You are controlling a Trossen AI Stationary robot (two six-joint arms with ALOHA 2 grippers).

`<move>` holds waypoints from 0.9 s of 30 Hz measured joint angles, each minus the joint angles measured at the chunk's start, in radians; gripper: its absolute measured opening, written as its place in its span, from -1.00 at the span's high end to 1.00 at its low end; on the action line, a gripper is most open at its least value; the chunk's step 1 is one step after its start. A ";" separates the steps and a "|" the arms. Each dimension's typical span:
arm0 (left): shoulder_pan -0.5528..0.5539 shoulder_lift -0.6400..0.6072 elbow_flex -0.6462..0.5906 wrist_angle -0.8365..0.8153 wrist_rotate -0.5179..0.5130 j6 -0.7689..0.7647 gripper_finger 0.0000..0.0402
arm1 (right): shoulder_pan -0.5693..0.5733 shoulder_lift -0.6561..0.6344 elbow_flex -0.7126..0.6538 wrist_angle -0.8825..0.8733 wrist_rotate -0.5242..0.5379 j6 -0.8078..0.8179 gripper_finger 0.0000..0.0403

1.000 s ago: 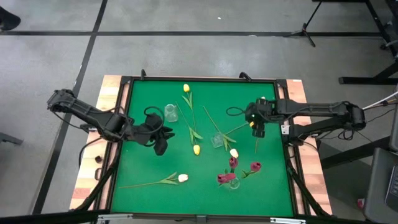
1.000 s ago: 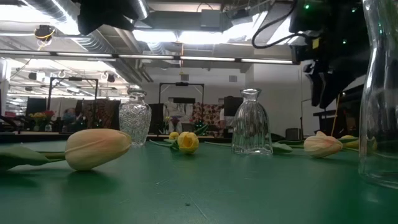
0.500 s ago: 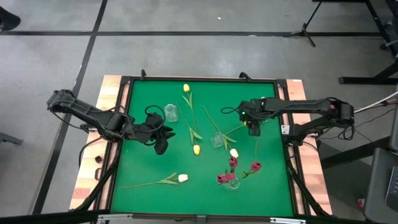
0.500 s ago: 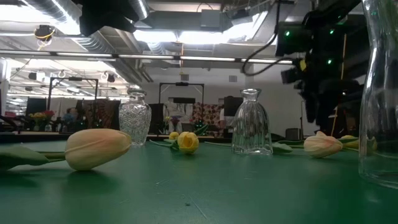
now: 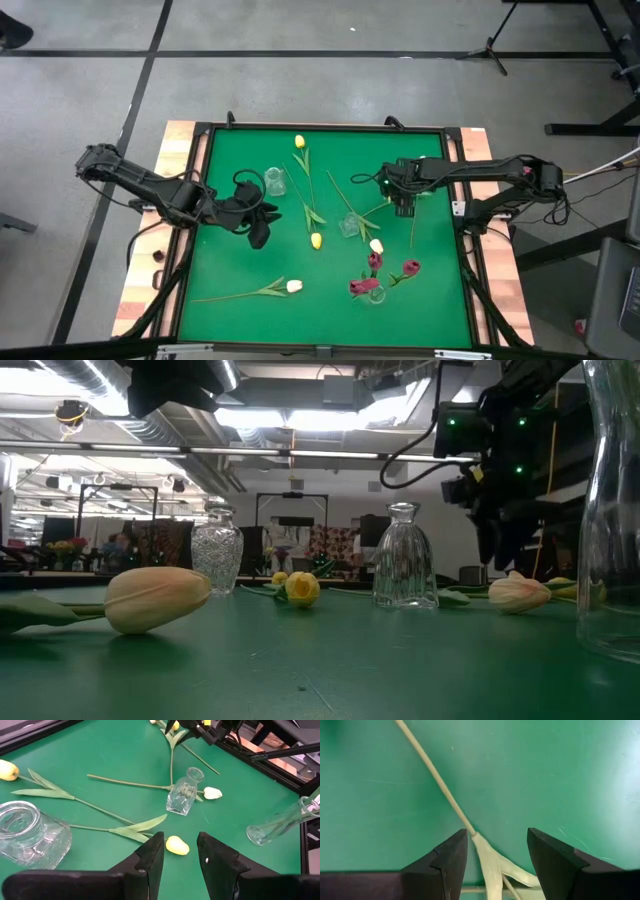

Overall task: Sort flowers into vase by color
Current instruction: Put the top right yellow tulip into the top left transparent vase

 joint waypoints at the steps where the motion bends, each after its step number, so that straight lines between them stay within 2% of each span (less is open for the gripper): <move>1: 0.000 0.000 0.000 0.000 0.000 0.000 0.43 | 0.000 0.000 -0.004 0.007 -0.003 -0.004 -0.03; 7: 0.000 0.000 0.000 -0.001 -0.001 0.000 0.43 | 0.000 0.000 -0.101 0.082 -0.011 -0.015 -0.03; 10: 0.000 0.000 0.000 -0.001 -0.002 0.000 0.43 | 0.000 0.000 -0.152 0.152 0.022 -0.016 -0.03; 18: 0.000 0.000 0.000 -0.001 -0.007 -0.001 0.43 | -0.005 0.000 -0.184 0.241 0.030 -0.061 0.00; 22: 0.000 0.000 0.000 -0.001 -0.007 -0.001 0.43 | -0.033 0.006 -0.184 0.234 0.014 -0.061 0.25; 27: 0.000 0.000 0.000 -0.001 -0.007 -0.001 0.43 | -0.053 0.033 -0.183 0.223 0.006 -0.044 0.82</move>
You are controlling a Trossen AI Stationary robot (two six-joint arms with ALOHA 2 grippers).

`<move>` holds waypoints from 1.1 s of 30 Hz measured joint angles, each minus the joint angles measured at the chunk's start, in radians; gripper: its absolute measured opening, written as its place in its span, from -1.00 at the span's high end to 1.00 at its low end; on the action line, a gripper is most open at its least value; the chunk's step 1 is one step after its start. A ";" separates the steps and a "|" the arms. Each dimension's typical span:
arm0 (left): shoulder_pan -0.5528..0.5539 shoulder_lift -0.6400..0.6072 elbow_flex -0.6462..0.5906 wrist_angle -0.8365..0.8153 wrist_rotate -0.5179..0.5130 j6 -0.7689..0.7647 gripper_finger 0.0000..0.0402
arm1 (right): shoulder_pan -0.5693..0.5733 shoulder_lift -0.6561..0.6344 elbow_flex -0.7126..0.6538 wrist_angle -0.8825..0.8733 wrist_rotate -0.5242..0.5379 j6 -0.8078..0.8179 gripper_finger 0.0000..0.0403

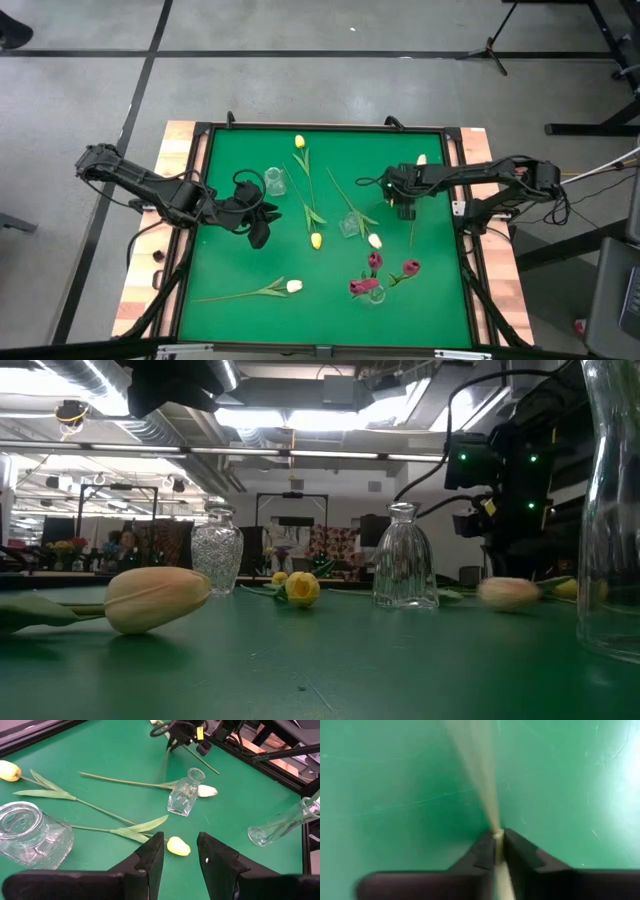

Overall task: Sort flowers into vase by color
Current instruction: Put the top right yellow tulip into the top left transparent vase

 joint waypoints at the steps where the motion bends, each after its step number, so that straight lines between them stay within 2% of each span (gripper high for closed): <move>1: 0.000 0.000 0.000 0.000 0.000 0.000 0.43 | 0.001 0.002 0.001 0.000 0.002 0.006 0.90; 5: 0.000 0.000 0.000 -0.001 0.000 0.000 0.43 | 0.002 0.002 0.000 0.004 0.016 0.057 0.91; 13: 0.000 0.000 0.000 0.005 -0.027 0.000 0.43 | 0.002 -0.016 0.033 -0.096 0.169 0.137 0.95; 16: 0.000 0.000 0.000 0.009 -0.028 0.000 0.43 | 0.001 -0.038 0.068 -0.130 0.188 0.141 0.97; 21: 0.000 0.000 0.000 0.013 -0.028 0.000 0.43 | 0.002 -0.074 0.160 -0.133 0.226 0.141 0.96; 26: 0.006 -0.003 0.000 0.011 -0.027 0.025 0.43 | 0.002 -0.080 0.297 -0.222 0.294 0.104 0.97; 33: 0.067 -0.007 0.000 0.017 -0.016 0.068 0.43 | 0.004 -0.080 0.492 -0.310 0.375 0.021 0.98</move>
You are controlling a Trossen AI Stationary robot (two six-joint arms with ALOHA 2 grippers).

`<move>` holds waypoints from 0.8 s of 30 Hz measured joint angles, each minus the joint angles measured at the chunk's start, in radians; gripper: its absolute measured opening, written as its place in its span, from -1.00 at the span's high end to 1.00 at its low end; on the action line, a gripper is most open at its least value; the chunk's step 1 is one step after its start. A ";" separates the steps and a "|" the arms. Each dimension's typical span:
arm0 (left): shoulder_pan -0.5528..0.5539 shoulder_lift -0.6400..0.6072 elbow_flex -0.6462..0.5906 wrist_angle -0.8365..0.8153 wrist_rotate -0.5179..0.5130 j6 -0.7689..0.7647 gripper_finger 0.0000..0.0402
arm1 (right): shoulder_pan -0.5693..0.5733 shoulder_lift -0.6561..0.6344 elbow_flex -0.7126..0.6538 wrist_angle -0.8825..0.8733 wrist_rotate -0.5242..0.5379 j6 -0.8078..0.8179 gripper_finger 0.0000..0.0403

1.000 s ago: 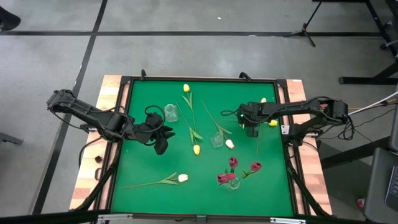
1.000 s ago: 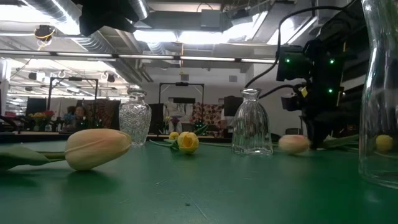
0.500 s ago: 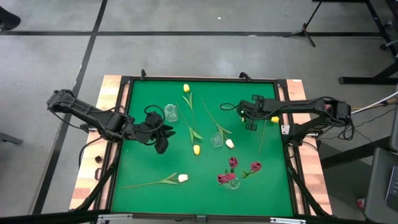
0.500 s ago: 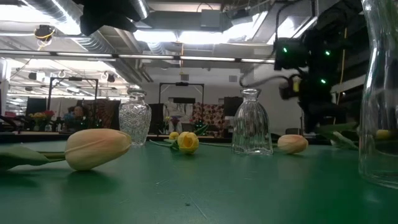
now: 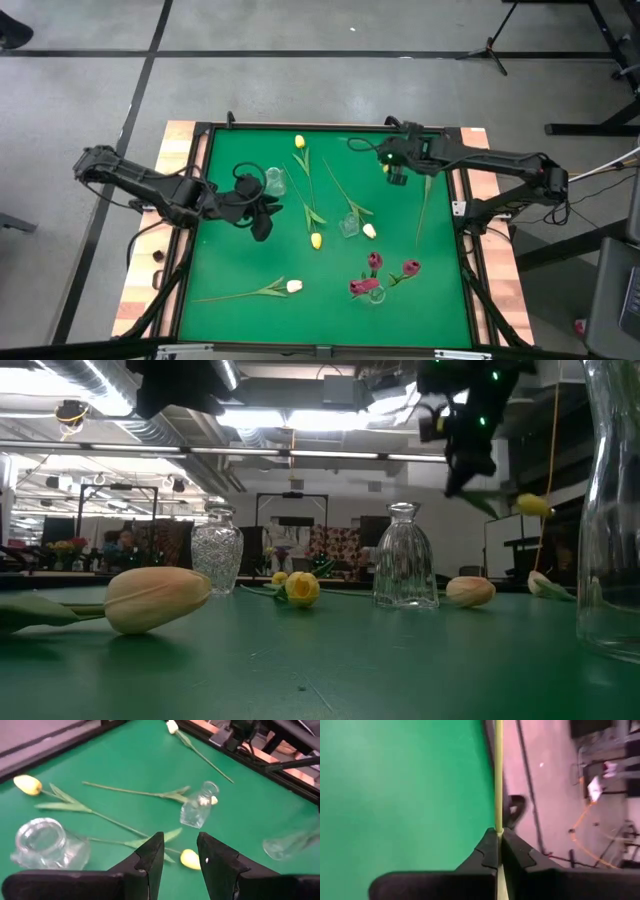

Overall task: Sort flowers into vase by color
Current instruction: Put the top right yellow tulip into the top left transparent vase

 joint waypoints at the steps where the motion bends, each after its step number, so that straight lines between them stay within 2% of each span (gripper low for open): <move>1: 0.014 0.000 0.000 0.014 0.003 0.016 0.43 | 0.011 0.000 0.022 -0.012 0.009 -0.020 0.98; 4: 0.073 0.000 0.000 0.100 0.075 0.089 0.43 | 0.057 0.000 0.073 -0.018 0.049 -0.109 0.96; 8: 0.162 0.000 0.000 0.262 0.296 0.186 0.43 | 0.157 0.007 0.114 -0.023 0.129 -0.249 0.97; 11: 0.236 0.000 0.000 0.324 0.443 0.219 0.43 | 0.249 0.024 0.135 -0.026 0.211 -0.341 0.98; 17: 0.402 0.011 0.000 0.436 0.720 0.192 0.43 | 0.415 0.070 0.174 -0.004 0.358 -0.498 0.94; 24: 0.534 0.092 0.000 0.657 0.997 0.081 0.43 | 0.513 0.158 0.280 0.077 0.461 -0.656 0.97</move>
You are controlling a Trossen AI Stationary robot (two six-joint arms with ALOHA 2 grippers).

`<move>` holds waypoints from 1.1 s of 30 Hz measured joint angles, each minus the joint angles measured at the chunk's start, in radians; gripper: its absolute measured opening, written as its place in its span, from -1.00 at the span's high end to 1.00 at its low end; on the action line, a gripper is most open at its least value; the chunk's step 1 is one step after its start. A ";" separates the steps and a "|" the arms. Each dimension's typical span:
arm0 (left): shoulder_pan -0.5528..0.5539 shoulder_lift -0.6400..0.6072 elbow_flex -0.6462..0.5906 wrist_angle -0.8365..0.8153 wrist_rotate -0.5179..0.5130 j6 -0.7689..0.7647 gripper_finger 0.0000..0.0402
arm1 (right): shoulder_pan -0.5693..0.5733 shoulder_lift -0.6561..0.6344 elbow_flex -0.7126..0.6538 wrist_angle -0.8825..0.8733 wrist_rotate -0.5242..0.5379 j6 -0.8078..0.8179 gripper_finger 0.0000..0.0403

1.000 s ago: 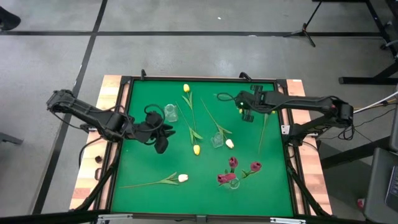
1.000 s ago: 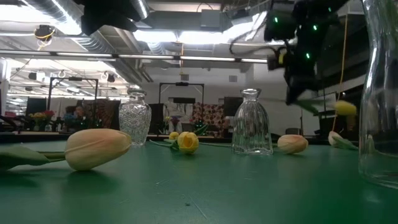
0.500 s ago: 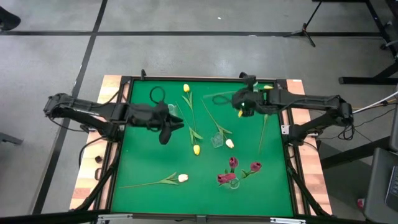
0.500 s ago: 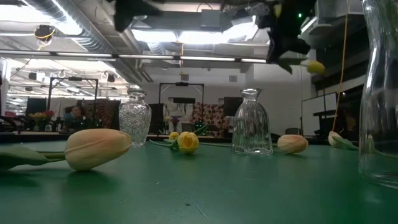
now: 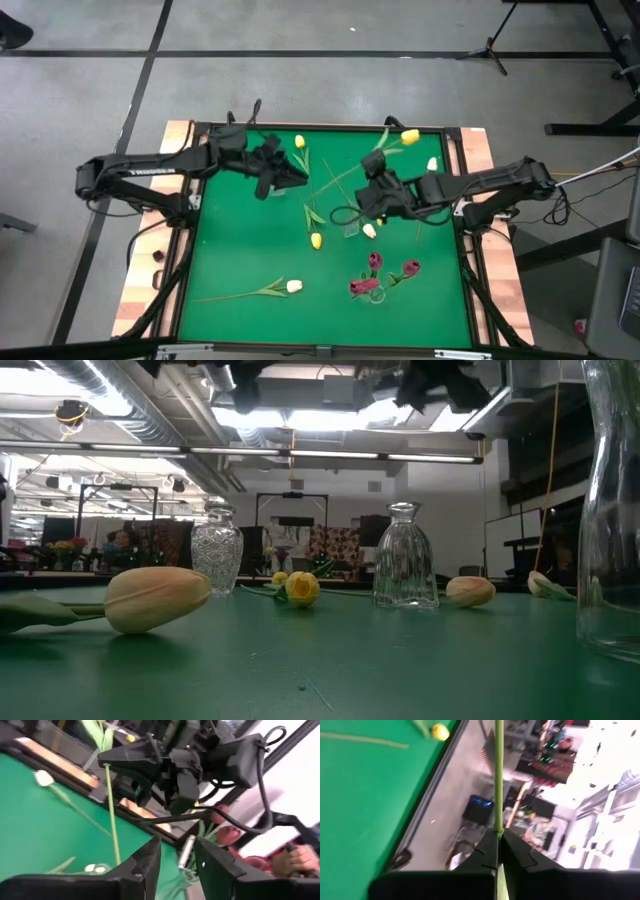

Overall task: Sort flowers into vase by color
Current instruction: Put the top right yellow tulip into the top left transparent vase

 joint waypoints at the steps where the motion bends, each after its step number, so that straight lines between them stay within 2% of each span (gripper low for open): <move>1: 0.011 0.015 0.000 0.028 0.033 -0.015 0.43 | 0.010 0.011 0.018 0.016 0.003 -0.029 0.95; 5: 0.059 0.062 0.000 0.106 0.133 -0.075 0.43 | 0.046 0.051 0.083 0.083 0.017 -0.146 0.93; 11: 0.103 0.084 0.000 0.230 0.257 -0.183 0.43 | 0.070 0.089 0.133 0.103 0.019 -0.203 0.97; 15: 0.114 0.084 0.000 0.254 0.293 -0.235 0.43 | 0.070 0.111 0.133 0.145 0.014 -0.234 0.92; 24: 0.153 0.096 0.000 0.250 0.331 -0.262 0.43 | 0.070 0.194 0.133 0.354 0.001 -0.473 0.95; 33: 0.155 0.154 0.000 0.253 0.420 -0.282 0.43 | 0.068 0.199 0.133 0.392 -0.020 -0.503 0.94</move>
